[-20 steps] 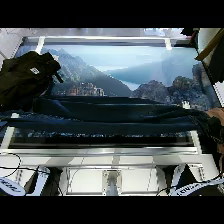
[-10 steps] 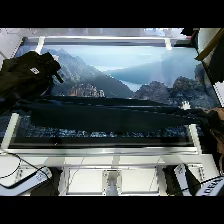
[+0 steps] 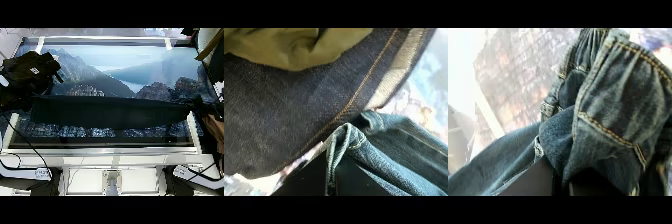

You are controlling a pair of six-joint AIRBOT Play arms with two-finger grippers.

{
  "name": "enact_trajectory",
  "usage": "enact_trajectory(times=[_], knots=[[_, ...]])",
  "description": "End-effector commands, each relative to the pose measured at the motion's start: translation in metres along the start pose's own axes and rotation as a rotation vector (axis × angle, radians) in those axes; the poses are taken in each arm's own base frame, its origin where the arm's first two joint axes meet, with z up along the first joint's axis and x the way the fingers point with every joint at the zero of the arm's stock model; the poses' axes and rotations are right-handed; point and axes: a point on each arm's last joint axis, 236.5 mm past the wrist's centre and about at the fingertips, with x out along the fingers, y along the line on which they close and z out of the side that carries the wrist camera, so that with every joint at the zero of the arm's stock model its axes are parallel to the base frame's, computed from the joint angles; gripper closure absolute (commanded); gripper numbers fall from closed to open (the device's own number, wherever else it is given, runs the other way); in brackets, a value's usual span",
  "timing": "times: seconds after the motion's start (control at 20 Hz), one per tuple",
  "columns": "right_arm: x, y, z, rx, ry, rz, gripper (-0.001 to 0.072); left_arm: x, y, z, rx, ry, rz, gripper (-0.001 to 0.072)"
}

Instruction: Fold the clothes and pants, and hang the long-sleeved shirts on hangers.

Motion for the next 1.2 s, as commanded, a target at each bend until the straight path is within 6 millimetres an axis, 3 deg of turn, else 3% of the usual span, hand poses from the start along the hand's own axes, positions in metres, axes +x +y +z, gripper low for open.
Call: enact_trajectory(times=[0.0,0.15,0.2,0.25,0.3,0.35,0.45,0.5,0.6,0.8,0.95,1.05,1.15], knots=[[0.04,-0.004,0.003,0.059,0.045,-0.024,0.0661,0.017,-0.004,-0.001,0.001,0.014,0.008,0.0689],[0.053,-0.009,0.011,0.096,0.008,-0.039,0.0661,0.018,-0.015,0.016,-0.034,-0.058,-0.034,0.0675],[0.053,-0.008,0.015,0.096,-0.008,-0.039,0.0661,0.017,-0.02,0.021,-0.05,-0.08,-0.056,0.0564],[0.052,-0.007,0.02,0.097,-0.024,-0.035,0.066,0.016,-0.027,0.027,-0.075,-0.104,-0.088,0.0177],[0.052,-0.004,0.023,0.099,-0.031,-0.027,0.066,0.015,-0.035,0.032,-0.11,-0.119,-0.126,-0.0011],[0.05,-0.001,0.027,0.096,-0.038,-0.022,0.0634,0.013,-0.043,0.035,-0.144,-0.13,-0.164,0.0002],[0.044,0.011,0.035,0.086,-0.046,0.002,0.0366,0.009,-0.054,0.042,-0.192,-0.15,-0.215,0.0002],[0.038,0.021,0.04,0.075,-0.04,0.023,0.0321,0.005,-0.055,0.046,-0.198,-0.163,-0.223,0.0002],[0.023,0.044,0.048,0.026,-0.015,0.062,0.0321,-0.01,-0.057,0.057,-0.195,-0.2,-0.233,0.0001],[-0.02,0.079,0.069,-0.149,0.015,0.055,0.0321,-0.065,-0.058,0.088,-0.178,-0.332,-0.26,0.0002],[-0.049,0.071,0.078,-0.257,0.036,-0.063,0.0321,-0.11,-0.057,0.101,-0.159,-0.424,-0.271,0.0001],[-0.062,0.046,0.077,-0.286,0.073,-0.168,0.0307,-0.139,-0.058,0.106,-0.154,-0.475,-0.285,0.0002],[-0.068,0.022,0.066,-0.258,0.139,-0.211,0.0176,-0.167,-0.066,0.108,-0.139,-0.522,-0.306,0.0002]])
